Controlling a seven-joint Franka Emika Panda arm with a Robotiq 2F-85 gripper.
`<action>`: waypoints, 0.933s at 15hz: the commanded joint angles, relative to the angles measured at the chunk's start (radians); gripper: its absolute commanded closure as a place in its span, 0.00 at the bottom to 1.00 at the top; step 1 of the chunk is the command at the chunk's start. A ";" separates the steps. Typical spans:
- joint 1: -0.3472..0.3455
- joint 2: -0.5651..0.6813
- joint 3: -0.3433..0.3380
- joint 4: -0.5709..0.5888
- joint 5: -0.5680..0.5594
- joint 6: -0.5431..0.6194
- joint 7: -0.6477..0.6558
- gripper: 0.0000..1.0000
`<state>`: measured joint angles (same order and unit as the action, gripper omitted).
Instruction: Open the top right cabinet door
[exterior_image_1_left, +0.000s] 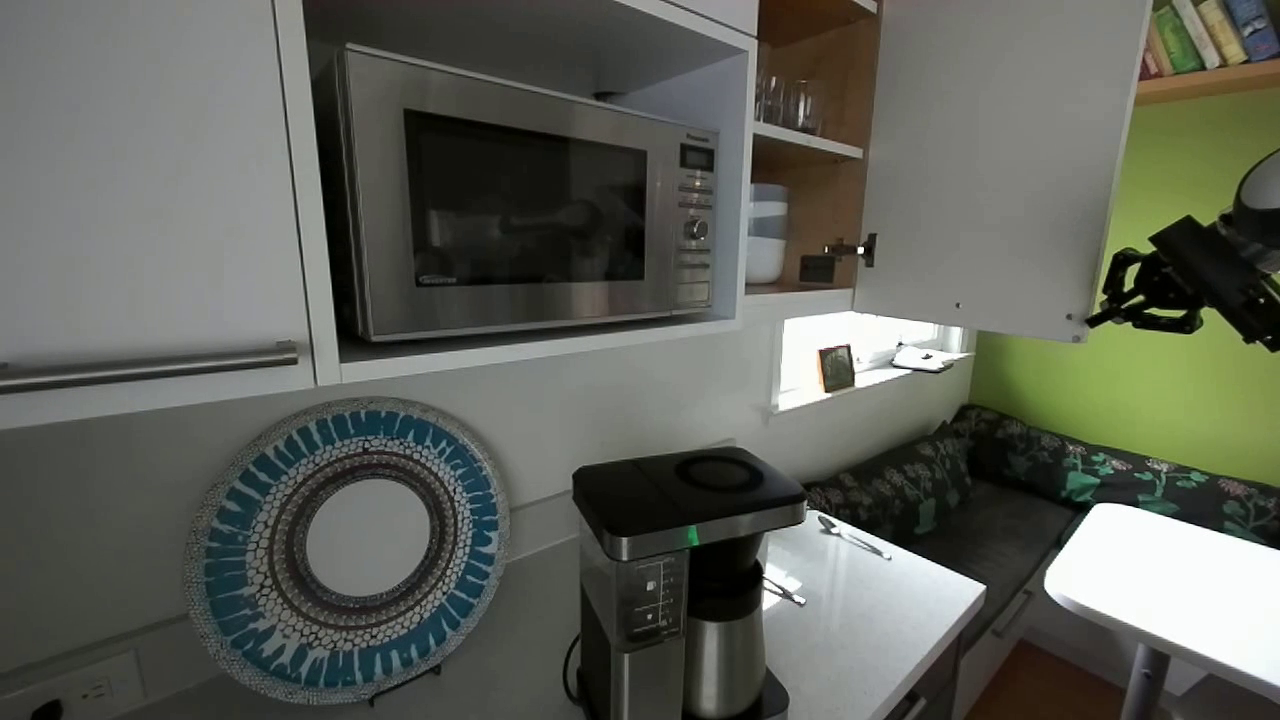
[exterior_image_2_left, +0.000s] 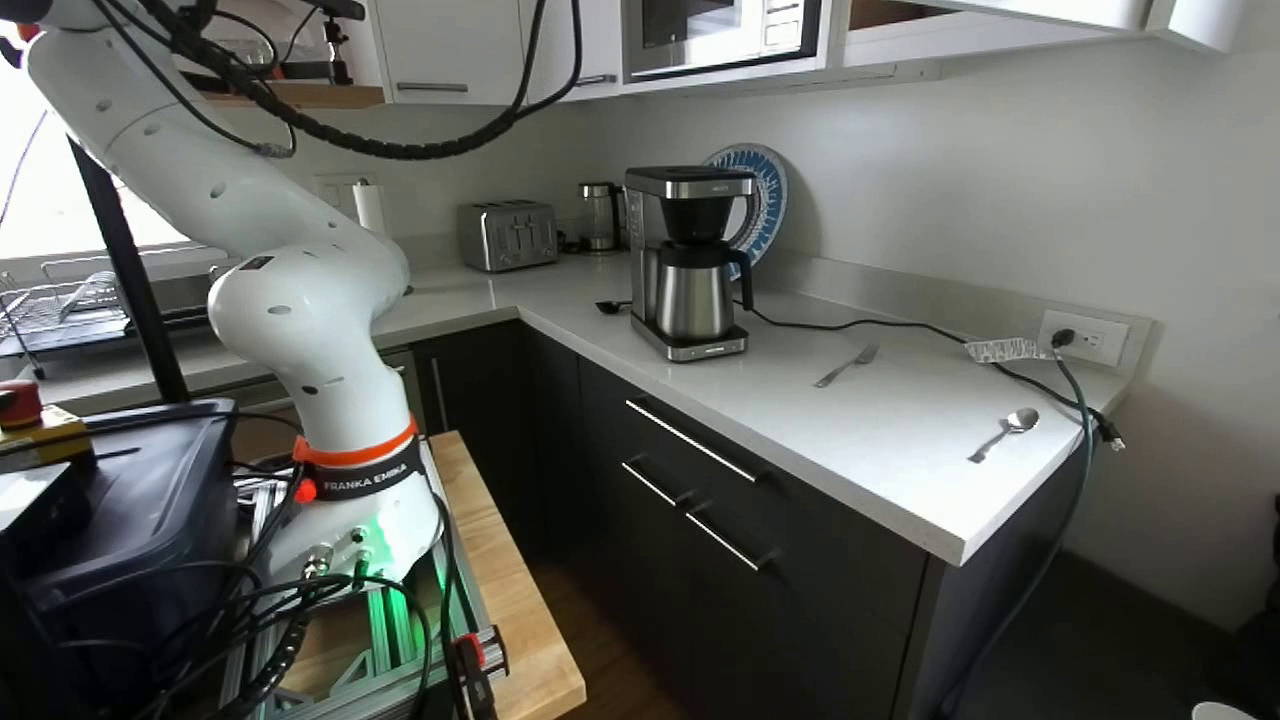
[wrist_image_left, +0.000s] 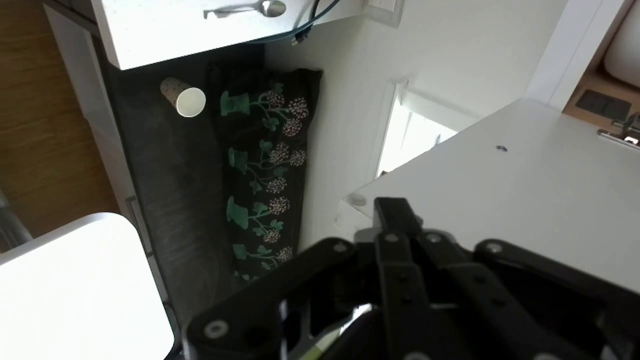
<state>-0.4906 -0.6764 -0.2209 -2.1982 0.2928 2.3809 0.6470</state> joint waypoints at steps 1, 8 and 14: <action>-0.007 0.000 -0.043 -0.025 -0.025 0.061 -0.047 1.00; 0.058 0.003 -0.104 -0.039 0.037 0.112 -0.194 1.00; 0.224 0.004 -0.064 0.025 0.123 -0.076 -0.249 1.00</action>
<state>-0.3314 -0.6785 -0.2941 -2.2143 0.3897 2.4004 0.4392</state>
